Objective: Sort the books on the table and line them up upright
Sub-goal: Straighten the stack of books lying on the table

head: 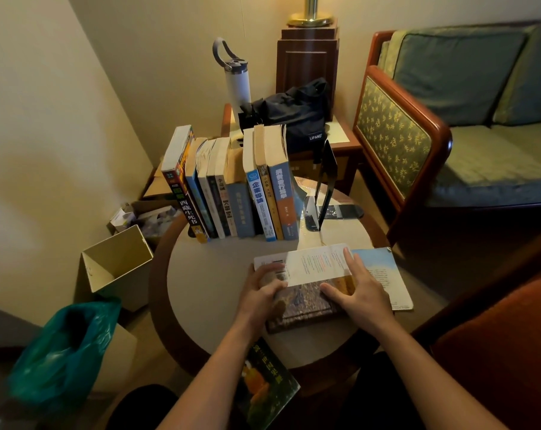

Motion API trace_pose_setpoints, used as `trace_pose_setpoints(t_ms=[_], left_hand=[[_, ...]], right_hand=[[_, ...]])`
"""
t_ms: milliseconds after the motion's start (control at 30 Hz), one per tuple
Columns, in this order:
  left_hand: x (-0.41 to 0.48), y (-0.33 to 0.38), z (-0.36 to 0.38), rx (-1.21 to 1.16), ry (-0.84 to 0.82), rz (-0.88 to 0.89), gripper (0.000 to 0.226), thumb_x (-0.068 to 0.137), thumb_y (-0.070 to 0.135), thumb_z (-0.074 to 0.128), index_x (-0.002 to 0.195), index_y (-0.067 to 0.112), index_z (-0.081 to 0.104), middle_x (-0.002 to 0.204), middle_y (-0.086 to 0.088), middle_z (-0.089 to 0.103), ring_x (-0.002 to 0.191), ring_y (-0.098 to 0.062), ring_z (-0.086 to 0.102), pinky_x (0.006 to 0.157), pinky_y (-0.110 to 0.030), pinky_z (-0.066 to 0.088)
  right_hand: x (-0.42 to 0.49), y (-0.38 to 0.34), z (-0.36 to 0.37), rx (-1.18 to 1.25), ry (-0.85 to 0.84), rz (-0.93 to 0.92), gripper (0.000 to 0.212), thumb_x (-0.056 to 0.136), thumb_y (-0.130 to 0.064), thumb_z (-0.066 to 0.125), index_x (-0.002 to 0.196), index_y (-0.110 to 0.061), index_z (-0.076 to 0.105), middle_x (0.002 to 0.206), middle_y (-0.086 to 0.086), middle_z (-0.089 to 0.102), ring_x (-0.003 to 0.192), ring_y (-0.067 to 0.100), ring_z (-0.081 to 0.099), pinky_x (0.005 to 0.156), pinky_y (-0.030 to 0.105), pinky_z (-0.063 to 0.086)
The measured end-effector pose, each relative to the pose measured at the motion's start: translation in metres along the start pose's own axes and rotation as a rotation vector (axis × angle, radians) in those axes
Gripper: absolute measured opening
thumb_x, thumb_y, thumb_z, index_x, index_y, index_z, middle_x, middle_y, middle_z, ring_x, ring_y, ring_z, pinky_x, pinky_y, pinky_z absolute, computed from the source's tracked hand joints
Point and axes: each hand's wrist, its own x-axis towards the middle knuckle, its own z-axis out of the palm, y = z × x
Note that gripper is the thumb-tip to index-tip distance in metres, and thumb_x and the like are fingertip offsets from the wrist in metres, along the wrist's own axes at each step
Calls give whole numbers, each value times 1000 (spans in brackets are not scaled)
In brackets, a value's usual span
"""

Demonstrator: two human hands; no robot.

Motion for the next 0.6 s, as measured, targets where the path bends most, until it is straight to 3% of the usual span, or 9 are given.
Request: trace_pose_setpoints(t_ms=[167, 300, 433, 500, 600], left_hand=[[0, 2, -13, -88, -29, -149, 34, 87, -7, 64, 109, 17, 76, 129, -8, 62, 111, -30, 64, 86, -42, 60], [-4, 9, -17, -226, -76, -210, 36, 90, -8, 60, 113, 15, 75, 126, -12, 65, 108, -31, 66, 75, -34, 61], [-5, 6, -30, -493, -18, -246, 44, 90, -6, 60, 119, 24, 73, 122, -12, 68, 108, -33, 68, 76, -43, 61], [-7, 8, -42, -594, -50, -250, 45, 92, -5, 57, 123, 25, 71, 119, -14, 71, 105, -34, 70, 76, -48, 62], [-6, 15, -54, -663, -102, -251, 46, 94, -3, 54, 129, 24, 66, 125, -19, 67, 107, -38, 69, 78, -52, 62]], right_hand=[[-1, 0, -1, 21, -22, -16, 104, 75, -62, 76, 157, -45, 15, 164, -3, 26, 145, 32, 33, 110, 58, 41], [-1, -5, -13, 117, -63, -12, 105, 74, -54, 81, 157, -43, 17, 160, -1, 33, 142, 31, 37, 107, 53, 45], [-6, -10, -24, 235, -128, 18, 97, 80, -50, 77, 155, -49, 17, 162, -2, 25, 143, 31, 34, 108, 51, 42], [-12, -15, -30, 442, -211, 78, 84, 84, -44, 74, 150, -55, 24, 156, -5, 29, 131, 25, 45, 101, 47, 52], [-17, -30, -37, 684, -269, 54, 72, 91, -26, 70, 145, -57, 35, 136, -5, 39, 111, 28, 60, 77, 38, 62]])
